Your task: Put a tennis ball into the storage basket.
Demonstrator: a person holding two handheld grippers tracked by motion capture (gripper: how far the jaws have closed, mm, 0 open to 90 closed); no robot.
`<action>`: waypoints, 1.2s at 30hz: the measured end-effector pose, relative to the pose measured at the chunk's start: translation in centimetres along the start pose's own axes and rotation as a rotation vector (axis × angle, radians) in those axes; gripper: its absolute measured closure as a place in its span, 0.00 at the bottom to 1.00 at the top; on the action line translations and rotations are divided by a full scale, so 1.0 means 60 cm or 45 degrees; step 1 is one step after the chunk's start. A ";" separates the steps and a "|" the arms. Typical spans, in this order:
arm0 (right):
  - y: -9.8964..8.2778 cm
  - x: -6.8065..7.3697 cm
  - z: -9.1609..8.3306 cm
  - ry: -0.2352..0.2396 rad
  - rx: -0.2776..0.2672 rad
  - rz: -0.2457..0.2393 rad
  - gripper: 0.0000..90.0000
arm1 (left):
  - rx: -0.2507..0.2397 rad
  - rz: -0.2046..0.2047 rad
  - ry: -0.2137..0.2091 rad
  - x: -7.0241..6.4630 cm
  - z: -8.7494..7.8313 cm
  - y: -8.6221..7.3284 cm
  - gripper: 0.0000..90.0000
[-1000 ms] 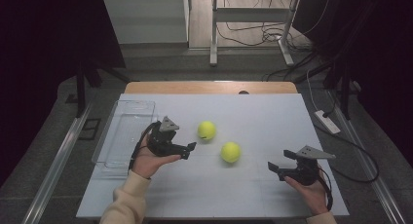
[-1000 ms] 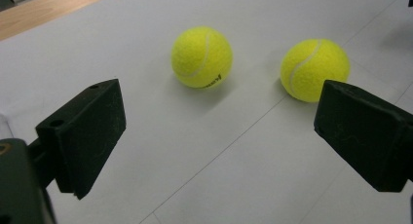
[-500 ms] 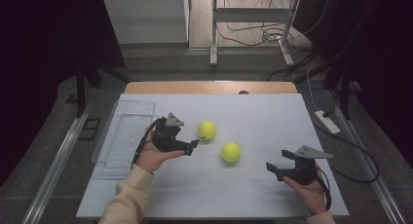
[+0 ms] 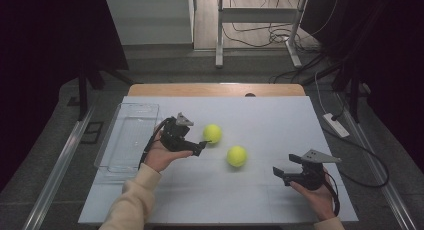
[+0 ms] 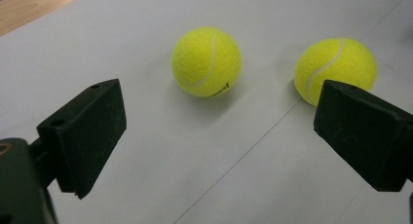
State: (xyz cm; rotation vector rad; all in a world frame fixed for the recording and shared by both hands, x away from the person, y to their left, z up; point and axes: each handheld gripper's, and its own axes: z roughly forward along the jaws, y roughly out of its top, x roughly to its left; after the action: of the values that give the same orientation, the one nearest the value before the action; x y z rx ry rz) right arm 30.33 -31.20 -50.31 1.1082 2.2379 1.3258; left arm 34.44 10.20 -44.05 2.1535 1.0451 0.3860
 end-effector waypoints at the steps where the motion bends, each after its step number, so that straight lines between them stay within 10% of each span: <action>1: 0.000 0.000 0.000 0.000 0.000 0.003 0.15 | -0.001 0.002 -0.001 0.000 0.002 0.002 0.07; 36: -0.001 -0.001 0.000 -0.013 0.010 -0.015 0.15 | -0.003 -0.031 -0.039 0.015 0.032 0.056 0.05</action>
State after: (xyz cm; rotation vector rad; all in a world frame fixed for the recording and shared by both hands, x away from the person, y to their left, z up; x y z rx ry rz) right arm 30.37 -31.26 -50.37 1.0999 2.2405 1.3047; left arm 37.91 8.56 -43.08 2.1363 1.0521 0.3422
